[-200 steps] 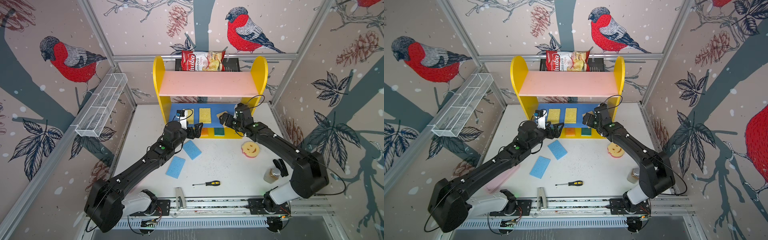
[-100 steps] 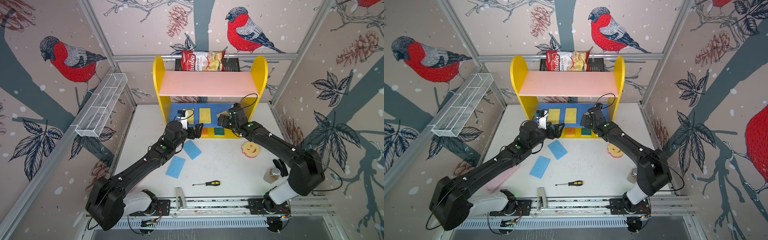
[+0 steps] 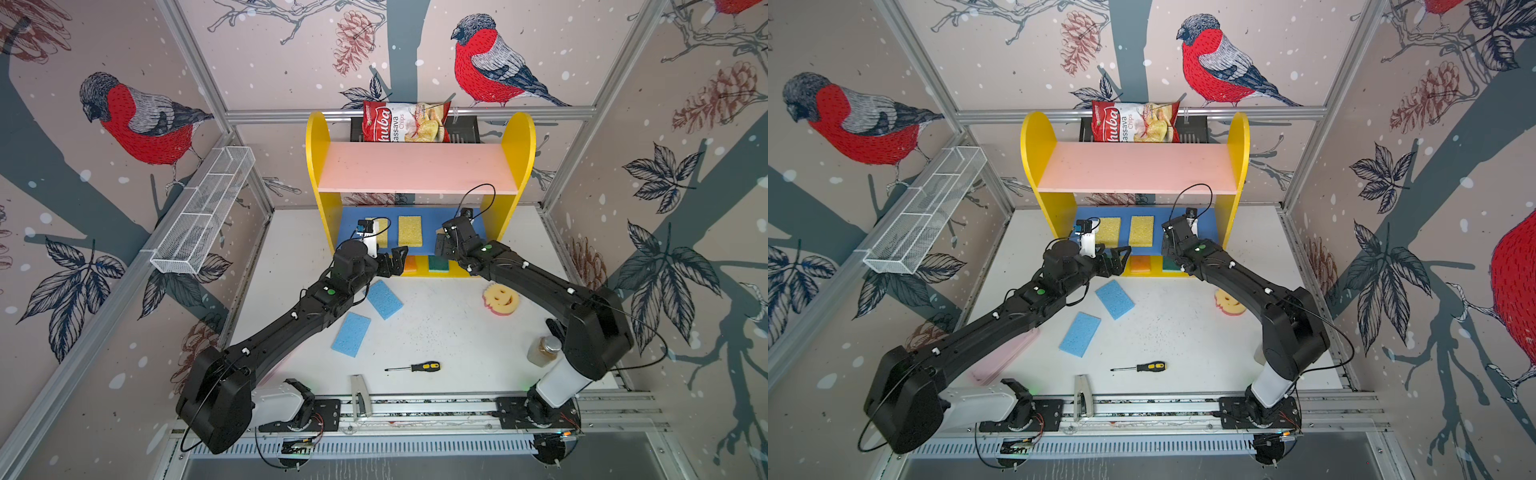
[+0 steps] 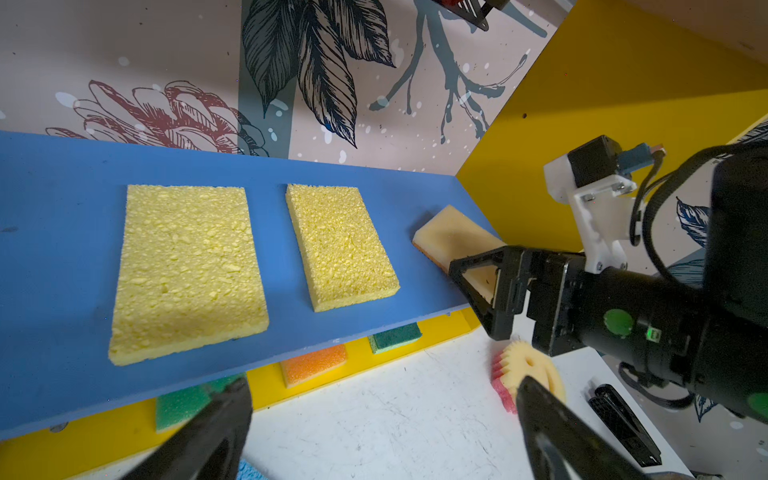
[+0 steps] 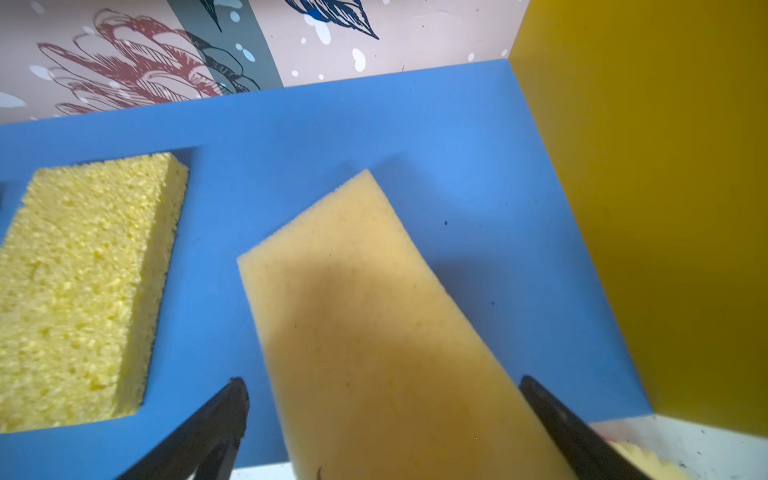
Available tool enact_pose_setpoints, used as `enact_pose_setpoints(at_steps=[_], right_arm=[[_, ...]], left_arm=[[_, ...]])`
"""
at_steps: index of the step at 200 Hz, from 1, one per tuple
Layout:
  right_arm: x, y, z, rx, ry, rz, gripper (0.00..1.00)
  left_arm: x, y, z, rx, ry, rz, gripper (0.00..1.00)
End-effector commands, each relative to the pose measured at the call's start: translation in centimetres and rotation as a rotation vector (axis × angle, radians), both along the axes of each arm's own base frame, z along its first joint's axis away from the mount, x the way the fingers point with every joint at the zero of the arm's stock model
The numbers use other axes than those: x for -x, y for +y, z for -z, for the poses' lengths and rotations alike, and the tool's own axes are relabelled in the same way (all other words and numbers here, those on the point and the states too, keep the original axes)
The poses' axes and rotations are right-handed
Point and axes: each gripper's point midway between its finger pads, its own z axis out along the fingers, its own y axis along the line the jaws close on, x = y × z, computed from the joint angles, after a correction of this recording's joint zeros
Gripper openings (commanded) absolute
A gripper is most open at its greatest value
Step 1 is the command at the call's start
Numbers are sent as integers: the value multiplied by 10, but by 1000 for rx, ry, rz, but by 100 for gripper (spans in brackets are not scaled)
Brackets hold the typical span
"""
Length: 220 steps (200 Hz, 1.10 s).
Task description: Place and organize the cleaning sponges onto the shelf
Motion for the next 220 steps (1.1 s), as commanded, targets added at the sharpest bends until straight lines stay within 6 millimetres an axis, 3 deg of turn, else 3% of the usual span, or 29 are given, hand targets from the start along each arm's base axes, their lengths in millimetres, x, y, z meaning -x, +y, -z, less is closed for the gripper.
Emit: enact_pose_setpoints(at_steps=[1, 53, 126, 192, 208, 220], right_arm=[[-2, -10, -4, 117, -27, 36, 99], [-1, -1, -1, 139, -20, 18, 99], [0, 18, -12, -370, 97, -151, 99], [14, 13, -36, -456, 64, -163, 100], [18, 10, -33, -466, 67, -165, 95], [22, 12, -32, -486, 72, -181, 86]], left_arm=[[-2, -2, -10, 18, -31, 6, 98], [-3, -3, -8, 15, -28, 5, 98], [-2, 0, -8, 9, -28, 1, 98], [-1, 1, -11, 12, -35, 2, 98], [-1, 1, -13, 15, -37, 1, 98], [-2, 1, -14, 19, -38, 2, 98]])
